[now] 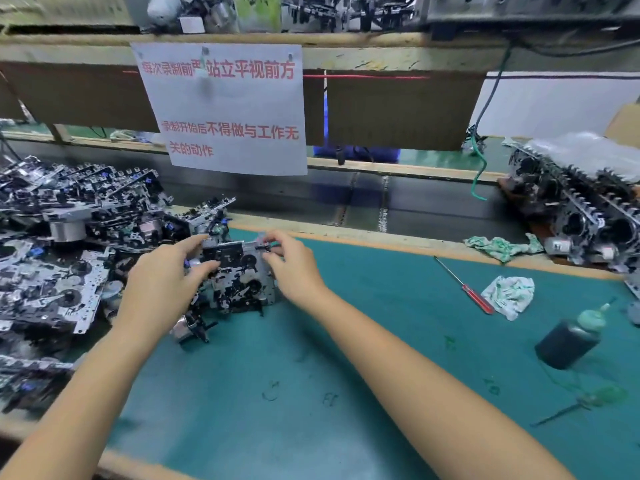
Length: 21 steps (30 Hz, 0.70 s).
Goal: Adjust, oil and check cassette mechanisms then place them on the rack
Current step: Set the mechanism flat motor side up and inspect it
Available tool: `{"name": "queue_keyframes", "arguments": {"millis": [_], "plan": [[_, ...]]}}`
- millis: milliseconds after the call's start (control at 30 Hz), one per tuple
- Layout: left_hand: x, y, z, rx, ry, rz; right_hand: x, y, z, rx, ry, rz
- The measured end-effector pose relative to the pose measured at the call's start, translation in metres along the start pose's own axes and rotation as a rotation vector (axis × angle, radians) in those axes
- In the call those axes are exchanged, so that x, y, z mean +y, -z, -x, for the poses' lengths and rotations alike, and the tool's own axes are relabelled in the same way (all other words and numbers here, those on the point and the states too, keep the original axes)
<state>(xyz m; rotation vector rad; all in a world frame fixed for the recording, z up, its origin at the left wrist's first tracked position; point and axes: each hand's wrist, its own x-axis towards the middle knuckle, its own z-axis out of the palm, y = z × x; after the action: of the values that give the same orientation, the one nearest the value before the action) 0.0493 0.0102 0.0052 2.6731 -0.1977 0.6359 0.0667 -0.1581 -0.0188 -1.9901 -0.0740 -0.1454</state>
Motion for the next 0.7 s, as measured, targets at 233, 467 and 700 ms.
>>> {"name": "queue_keyframes", "arguments": {"millis": [233,467,700], "plan": [[0.075,0.004,0.013,0.028,-0.237,0.342,0.025,0.075,0.055,0.094,-0.009,-0.211],[0.161,-0.038,0.055,0.034,-0.548,0.420,0.051,0.150,0.111,0.104,-0.192,-0.107],[0.237,-0.091,0.115,0.218,-1.050,0.271,0.078,0.220,0.161,0.287,-0.455,-0.423]]}}
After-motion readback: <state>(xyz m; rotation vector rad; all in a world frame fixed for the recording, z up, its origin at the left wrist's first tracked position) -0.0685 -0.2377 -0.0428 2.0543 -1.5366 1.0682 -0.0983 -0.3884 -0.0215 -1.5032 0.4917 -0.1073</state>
